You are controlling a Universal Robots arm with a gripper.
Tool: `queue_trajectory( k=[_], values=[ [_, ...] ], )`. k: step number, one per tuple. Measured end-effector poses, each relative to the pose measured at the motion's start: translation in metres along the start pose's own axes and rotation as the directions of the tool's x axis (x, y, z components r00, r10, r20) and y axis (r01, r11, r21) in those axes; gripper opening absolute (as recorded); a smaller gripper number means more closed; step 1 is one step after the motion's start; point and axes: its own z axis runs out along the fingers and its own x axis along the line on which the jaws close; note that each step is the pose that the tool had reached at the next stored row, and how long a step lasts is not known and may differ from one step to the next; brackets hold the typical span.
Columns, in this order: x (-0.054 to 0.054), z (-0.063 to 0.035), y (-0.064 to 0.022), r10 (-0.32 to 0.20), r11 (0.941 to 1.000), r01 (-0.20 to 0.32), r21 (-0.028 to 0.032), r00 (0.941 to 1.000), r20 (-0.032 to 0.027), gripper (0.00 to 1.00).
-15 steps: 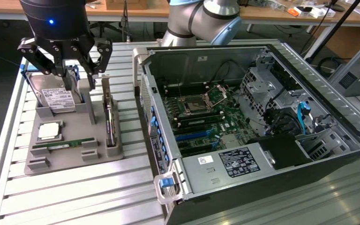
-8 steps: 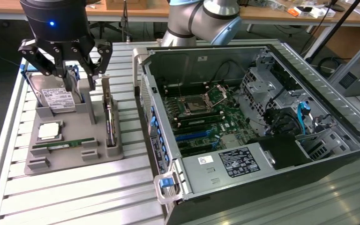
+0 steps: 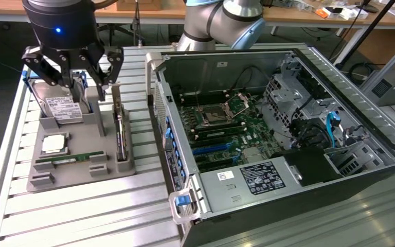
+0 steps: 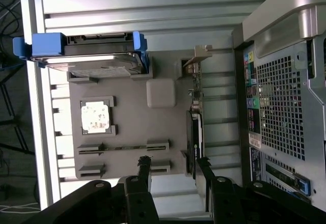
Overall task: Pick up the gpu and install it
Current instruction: 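Pick up the gpu and move the gpu toward the slot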
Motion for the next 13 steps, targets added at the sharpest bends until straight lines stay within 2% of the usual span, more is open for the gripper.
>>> queue_trajectory(
  k=[13],
  values=[
    [0.0002,0.0066,-0.0003,0.0,1.0,0.0,0.0,1.0,0.0001,0.48]
  ],
)
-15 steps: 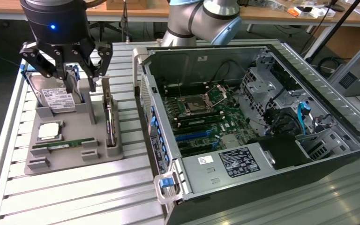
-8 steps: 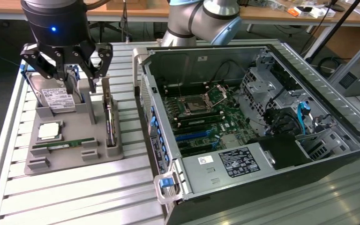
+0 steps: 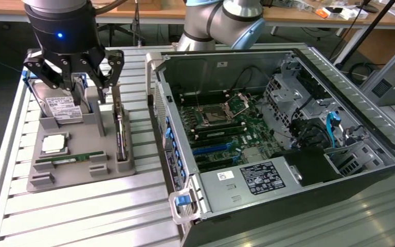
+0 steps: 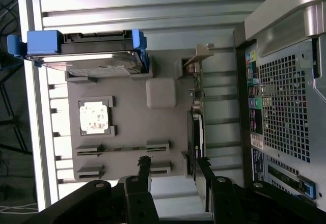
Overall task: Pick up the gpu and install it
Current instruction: 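Pick up the gpu and move the gpu toward the slot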
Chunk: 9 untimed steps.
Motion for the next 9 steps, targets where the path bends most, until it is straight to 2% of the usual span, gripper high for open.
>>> queue_trajectory(
  k=[9],
  values=[
    [0.0001,0.0037,-0.0002,0.0,1.0,0.0,0.0,1.0,0.0,0.48]
  ],
)
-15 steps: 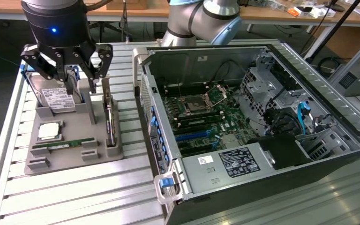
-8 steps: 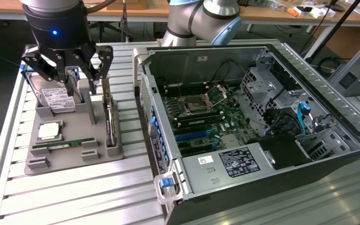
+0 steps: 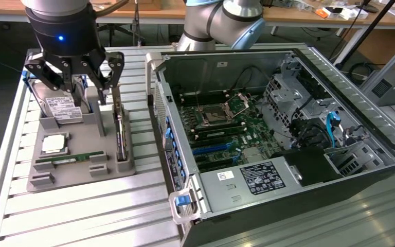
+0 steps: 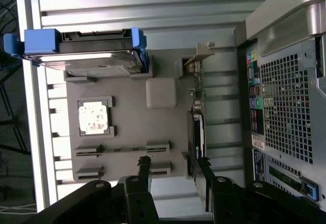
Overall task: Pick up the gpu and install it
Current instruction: 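Pick up the gpu and move the gpu toward the slot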
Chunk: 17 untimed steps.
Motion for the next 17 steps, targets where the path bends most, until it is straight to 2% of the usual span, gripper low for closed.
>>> queue_trajectory(
  k=[17],
  values=[
    [0.0002,0.0077,-0.0003,0.0,1.0,0.0,0.0,1.0,0.0,0.48]
  ],
)
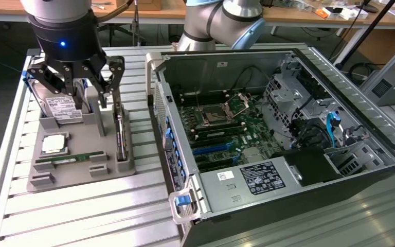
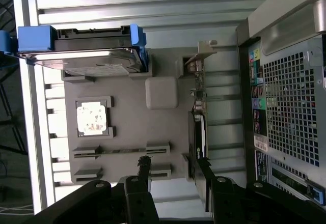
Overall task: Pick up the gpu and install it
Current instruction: 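Pick up the gpu and move the gpu toward the slot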
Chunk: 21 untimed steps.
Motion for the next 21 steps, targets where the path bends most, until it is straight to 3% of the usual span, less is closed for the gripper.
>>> queue_trajectory(
  k=[21],
  values=[
    [0.0002,0.0091,-0.0004,0.0,1.0,0.0,0.0,1.0,0.0,0.48]
  ],
)
